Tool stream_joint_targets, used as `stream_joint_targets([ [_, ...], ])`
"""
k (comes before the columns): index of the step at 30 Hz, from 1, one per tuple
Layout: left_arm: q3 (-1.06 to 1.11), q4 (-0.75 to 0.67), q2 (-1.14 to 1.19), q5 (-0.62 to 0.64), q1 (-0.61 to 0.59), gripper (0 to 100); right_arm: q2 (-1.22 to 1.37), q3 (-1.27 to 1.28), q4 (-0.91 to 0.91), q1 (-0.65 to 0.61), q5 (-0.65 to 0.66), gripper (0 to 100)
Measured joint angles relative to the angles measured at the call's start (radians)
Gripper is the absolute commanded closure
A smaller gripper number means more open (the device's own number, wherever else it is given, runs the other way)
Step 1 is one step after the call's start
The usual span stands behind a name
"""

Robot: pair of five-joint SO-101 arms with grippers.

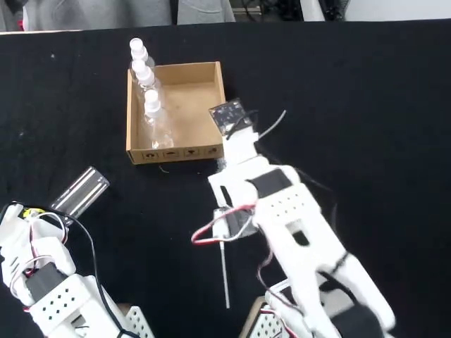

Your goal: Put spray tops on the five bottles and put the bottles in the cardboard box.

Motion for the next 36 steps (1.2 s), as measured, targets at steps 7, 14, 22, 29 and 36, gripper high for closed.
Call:
stream_joint_targets([
  [7, 0.000, 0.000, 0.000, 0.000, 0.000, 96, -0.198, 0.000, 0.097, 0.009, 0.000, 90.7],
  [14, 0.000, 0.000, 0.000, 0.000, 0.000, 96, -0.219, 0.000, 0.097, 0.140, 0.000, 90.7],
  [22, 0.000, 0.000, 0.000, 0.000, 0.000, 96, -0.219, 0.009, 0.015, 0.325, -0.002, 90.7],
  [29, -0.049, 0.046, 0.000, -0.051, 0.044, 96, -0.219, 0.107, -0.152, 0.420, -0.040, 90.8],
  [36, -0.196, 0.193, 0.000, -0.095, 0.262, 96, -0.219, 0.118, -0.209, 0.456, -0.064, 91.0],
])
